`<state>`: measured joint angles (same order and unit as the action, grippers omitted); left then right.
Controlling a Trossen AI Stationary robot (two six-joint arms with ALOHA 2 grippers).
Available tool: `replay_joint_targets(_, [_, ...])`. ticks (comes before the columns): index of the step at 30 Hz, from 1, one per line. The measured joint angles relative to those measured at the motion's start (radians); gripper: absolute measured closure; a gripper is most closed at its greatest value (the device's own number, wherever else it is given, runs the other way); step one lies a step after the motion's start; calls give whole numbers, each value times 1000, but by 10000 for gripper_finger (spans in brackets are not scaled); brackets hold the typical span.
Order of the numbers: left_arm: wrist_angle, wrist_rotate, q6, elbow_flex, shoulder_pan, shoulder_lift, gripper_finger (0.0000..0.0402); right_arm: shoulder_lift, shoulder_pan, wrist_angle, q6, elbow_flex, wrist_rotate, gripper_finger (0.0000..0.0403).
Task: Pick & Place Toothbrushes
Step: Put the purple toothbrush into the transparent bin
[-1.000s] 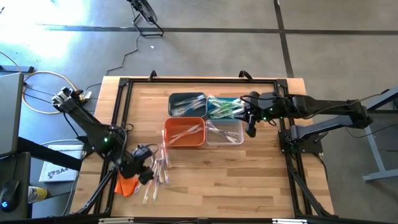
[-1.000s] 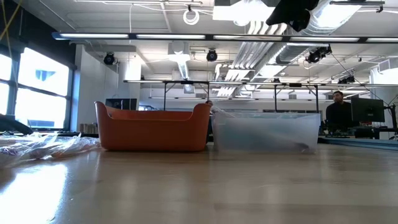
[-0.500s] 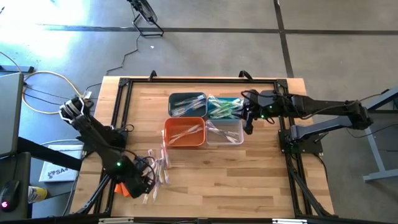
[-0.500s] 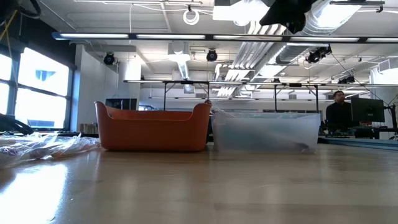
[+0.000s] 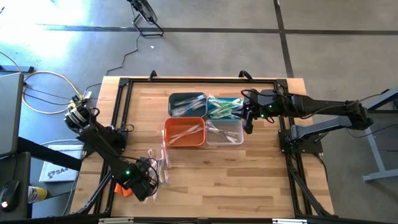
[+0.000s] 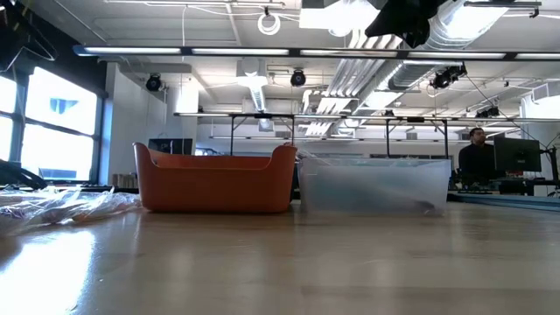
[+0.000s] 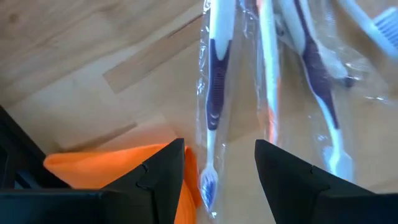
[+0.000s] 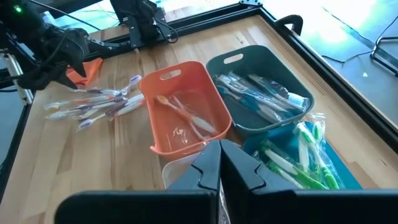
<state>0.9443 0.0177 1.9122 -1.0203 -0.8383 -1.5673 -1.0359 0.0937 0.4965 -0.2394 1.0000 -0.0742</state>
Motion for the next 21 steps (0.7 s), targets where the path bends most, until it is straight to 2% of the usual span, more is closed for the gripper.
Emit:
replay_joint_targets(10, [-18,-1,4,18,0,-33,210,0,0,0,0,0,-1,401])
replay_joint_targets(18, [-218,-5,5,150,1,-34,210,0,0,2,0,0,-2,401])
replay_joint_targets(21, [-241,-12,7,166,1,-30,210,0,0,2,-1,0,-2,401])
